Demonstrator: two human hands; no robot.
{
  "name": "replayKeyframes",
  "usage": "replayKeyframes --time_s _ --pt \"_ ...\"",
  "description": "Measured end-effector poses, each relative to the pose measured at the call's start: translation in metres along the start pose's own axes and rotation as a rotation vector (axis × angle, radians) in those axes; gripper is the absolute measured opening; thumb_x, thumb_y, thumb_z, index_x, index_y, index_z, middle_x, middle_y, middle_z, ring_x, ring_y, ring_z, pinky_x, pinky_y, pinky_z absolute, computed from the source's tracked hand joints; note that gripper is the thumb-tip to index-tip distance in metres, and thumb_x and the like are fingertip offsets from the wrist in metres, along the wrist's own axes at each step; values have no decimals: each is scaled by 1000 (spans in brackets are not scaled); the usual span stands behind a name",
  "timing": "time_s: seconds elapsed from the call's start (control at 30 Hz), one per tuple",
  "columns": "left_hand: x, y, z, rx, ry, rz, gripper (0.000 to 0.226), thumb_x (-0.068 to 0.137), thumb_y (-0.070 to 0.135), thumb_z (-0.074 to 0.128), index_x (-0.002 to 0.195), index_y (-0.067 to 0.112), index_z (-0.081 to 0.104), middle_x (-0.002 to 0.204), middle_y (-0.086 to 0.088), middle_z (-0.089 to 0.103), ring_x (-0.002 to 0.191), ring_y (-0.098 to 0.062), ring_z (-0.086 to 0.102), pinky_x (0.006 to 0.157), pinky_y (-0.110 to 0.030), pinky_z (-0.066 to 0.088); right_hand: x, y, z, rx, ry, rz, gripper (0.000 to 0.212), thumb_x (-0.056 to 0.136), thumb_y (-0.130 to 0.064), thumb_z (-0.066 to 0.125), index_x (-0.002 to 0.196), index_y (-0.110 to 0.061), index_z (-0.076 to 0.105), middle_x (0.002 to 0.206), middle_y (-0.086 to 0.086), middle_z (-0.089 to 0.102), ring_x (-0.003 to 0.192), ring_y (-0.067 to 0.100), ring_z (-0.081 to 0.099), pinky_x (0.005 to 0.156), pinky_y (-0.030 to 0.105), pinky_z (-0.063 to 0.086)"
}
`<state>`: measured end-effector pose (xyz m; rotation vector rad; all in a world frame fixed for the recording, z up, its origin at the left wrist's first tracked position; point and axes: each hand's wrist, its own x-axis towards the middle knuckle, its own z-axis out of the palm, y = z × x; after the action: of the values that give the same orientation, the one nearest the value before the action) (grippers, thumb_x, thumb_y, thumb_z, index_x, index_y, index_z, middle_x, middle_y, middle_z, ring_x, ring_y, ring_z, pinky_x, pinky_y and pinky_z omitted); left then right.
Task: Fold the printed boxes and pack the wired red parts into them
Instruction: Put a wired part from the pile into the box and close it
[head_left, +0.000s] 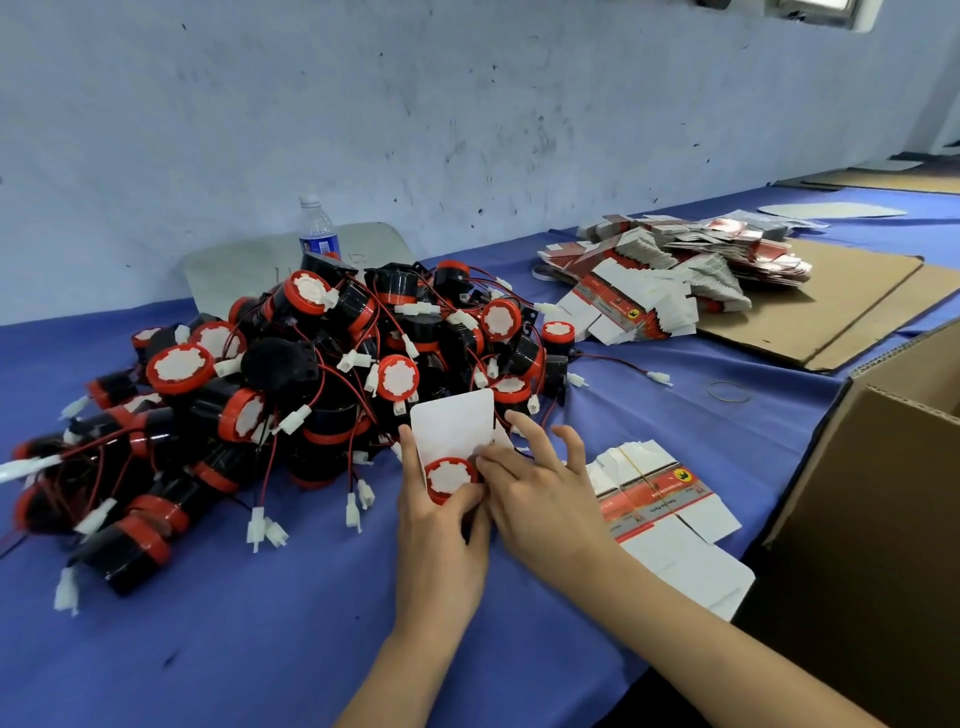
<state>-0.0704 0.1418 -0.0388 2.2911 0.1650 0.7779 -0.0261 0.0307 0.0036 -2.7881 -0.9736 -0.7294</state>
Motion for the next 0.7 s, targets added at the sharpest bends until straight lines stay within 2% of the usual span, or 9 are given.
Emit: replayKeyframes --time_s 0.07,0.13,0.17,0.27,0.33,0.4,0.5,0.63,0.7 --pt "0 3 -3 -37 72 -20 20 87 4 66 94 22 72 162 2 5 143 -9 23 92 2 24 -1 -4 -3 41 -119 28 47 88 -34 29 104 -22 71 114 -11 67 132 20 45 104 42 15" --pt "0 6 -7 -71 141 -35 26 87 -1 65 102 20 66 156 2 27 134 -9 37 84 5 27 2 -7 0 57 -190 5 64 87 -38 11 119 -18 62 128 -6 59 135 21 32 105 39 9" --pt "-1 7 -8 -94 149 -52 32 87 0 64 110 22 62 154 5 32 133 -12 41 83 5 29 3 -7 1 60 -215 -3 65 89 -38 9 124 -16 58 131 -4 56 132 22 30 103 38 11" --pt "-1 6 -11 -121 112 -118 58 91 2 61 138 30 44 151 5 40 131 -16 45 84 3 31 8 -5 4 103 -244 -9 49 96 -36 24 131 -13 50 136 0 49 117 24 35 95 35 22" --pt "-2 6 -10 -77 31 -125 64 93 5 58 146 32 35 148 2 45 133 -20 45 93 -12 38 9 -3 3 133 -263 -21 47 97 -34 29 133 -11 49 142 -1 38 114 24 36 94 35 24" --pt "-4 4 -10 -1 -24 -53 59 94 3 55 146 26 38 149 6 38 142 -22 33 107 -18 26 8 -1 2 144 -268 -30 43 96 -32 31 125 -9 54 140 -1 32 110 25 36 92 34 26" --pt "-5 2 -8 111 -113 64 56 89 -7 55 140 15 47 149 2 37 142 -17 26 113 -22 17 7 2 3 184 -280 -80 39 97 -28 35 114 -5 61 137 4 35 104 27 39 94 37 31" --pt "-2 3 -6 181 -146 52 49 88 -3 61 134 13 56 145 -10 47 140 -28 35 117 -34 12 -7 4 7 377 -172 -117 32 93 -15 43 114 2 61 141 10 39 114 27 47 98 34 39" --pt "0 3 -5 165 -134 57 41 89 4 64 128 14 62 140 -10 52 138 -27 40 116 -37 12 -19 3 9 501 -35 -32 26 88 -9 50 108 -2 64 151 10 31 110 22 56 86 28 46"
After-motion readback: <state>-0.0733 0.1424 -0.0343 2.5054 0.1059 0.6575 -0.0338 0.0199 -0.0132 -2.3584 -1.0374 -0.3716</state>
